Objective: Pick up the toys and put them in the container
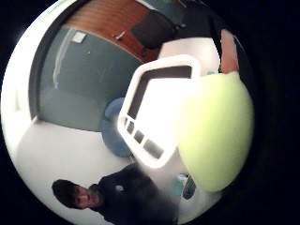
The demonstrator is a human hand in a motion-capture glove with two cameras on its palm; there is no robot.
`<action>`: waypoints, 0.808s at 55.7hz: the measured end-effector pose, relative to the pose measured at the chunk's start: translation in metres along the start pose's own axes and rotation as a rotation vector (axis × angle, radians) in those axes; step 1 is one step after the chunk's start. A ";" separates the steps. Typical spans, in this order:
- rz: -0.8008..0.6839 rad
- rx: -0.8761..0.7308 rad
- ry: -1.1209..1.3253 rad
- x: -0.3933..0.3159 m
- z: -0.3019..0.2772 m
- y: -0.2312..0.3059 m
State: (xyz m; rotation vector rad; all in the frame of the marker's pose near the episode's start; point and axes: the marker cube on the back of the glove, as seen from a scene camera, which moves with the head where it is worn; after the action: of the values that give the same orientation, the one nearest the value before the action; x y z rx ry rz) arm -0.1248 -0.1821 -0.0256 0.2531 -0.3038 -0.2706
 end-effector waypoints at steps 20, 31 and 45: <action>-0.029 -0.050 0.018 -0.129 0.082 -0.072; -0.041 -0.188 0.037 -0.099 0.080 -0.056; 0.059 -0.218 0.043 0.006 -0.026 0.036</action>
State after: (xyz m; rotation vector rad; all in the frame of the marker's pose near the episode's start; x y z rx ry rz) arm -0.1032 -0.1452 -0.0383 0.0346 -0.2368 -0.2376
